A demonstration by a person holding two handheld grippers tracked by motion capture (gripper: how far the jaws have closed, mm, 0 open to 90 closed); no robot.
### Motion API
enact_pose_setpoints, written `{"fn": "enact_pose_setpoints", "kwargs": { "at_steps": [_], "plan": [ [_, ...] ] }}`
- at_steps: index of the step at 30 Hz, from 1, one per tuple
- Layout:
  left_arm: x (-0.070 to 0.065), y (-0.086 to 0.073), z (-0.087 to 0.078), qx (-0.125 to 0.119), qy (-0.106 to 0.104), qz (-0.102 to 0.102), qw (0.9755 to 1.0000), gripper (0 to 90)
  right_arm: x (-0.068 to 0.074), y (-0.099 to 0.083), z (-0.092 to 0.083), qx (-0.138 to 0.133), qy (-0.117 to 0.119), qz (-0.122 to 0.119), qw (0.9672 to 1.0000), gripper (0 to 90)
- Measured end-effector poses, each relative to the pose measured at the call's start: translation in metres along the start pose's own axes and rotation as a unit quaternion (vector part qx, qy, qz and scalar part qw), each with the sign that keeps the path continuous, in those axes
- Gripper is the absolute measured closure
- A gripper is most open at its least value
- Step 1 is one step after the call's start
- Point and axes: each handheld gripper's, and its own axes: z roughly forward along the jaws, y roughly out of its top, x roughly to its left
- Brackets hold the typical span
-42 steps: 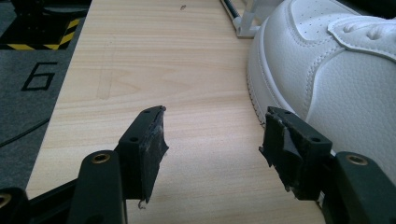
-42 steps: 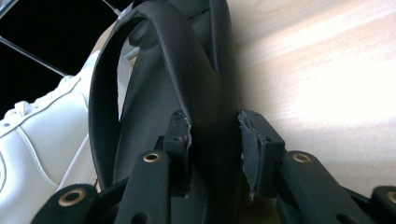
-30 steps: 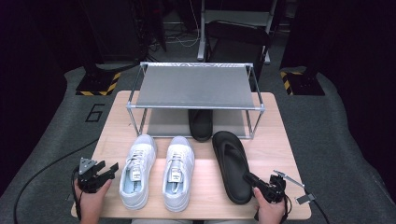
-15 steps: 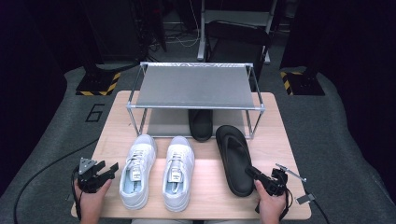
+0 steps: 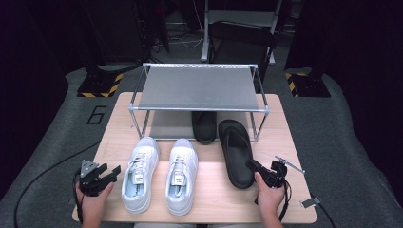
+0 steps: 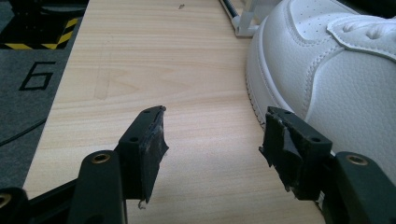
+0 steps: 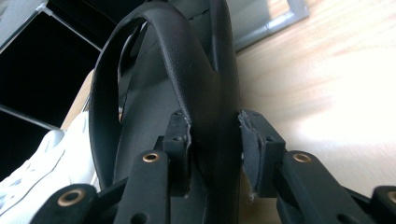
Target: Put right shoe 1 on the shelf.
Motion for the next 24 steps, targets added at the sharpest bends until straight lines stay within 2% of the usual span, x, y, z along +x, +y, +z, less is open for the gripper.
{"fn": "enact_pose_setpoints", "kwargs": {
  "at_steps": [2, 6, 8, 12, 18, 22, 24],
  "plan": [
    [0.0, 0.0, 0.0, 0.0, 0.001, 0.0, 1.0, 38.3, 0.002, 0.003, 0.006, -0.003, -0.002, 0.008, 1.0, 64.9],
    [0.001, 0.0, -0.001, 0.004, -0.001, -0.001, 1.0, 38.3, 0.004, 0.009, 0.018, -0.004, -0.004, -0.004, 1.0, 65.0],
    [0.001, 0.0, -0.001, 0.003, -0.001, -0.001, 1.0, 38.3, 0.007, 0.012, 0.023, -0.009, -0.01, 0.002, 0.9999, 65.0],
    [0.001, 0.001, -0.001, 0.003, -0.002, -0.002, 1.0, 38.3, 0.01, 0.017, 0.032, -0.016, -0.019, -0.001, 0.9997, 65.0],
    [0.002, 0.001, -0.001, 0.003, -0.001, -0.001, 1.0, 38.3, 0.009, 0.022, 0.044, -0.024, -0.035, -0.002, 0.9991, 65.0],
    [0.002, 0.001, -0.001, 0.003, -0.001, -0.001, 1.0, 38.3, 0.005, 0.025, 0.051, -0.015, -0.053, -0.018, 0.9983, 65.0],
    [0.002, 0.001, -0.001, 0.004, -0.001, -0.001, 1.0, 38.3, 0.004, 0.027, 0.054, -0.019, -0.052, -0.027, 0.9981, 65.0]
  ]
}}
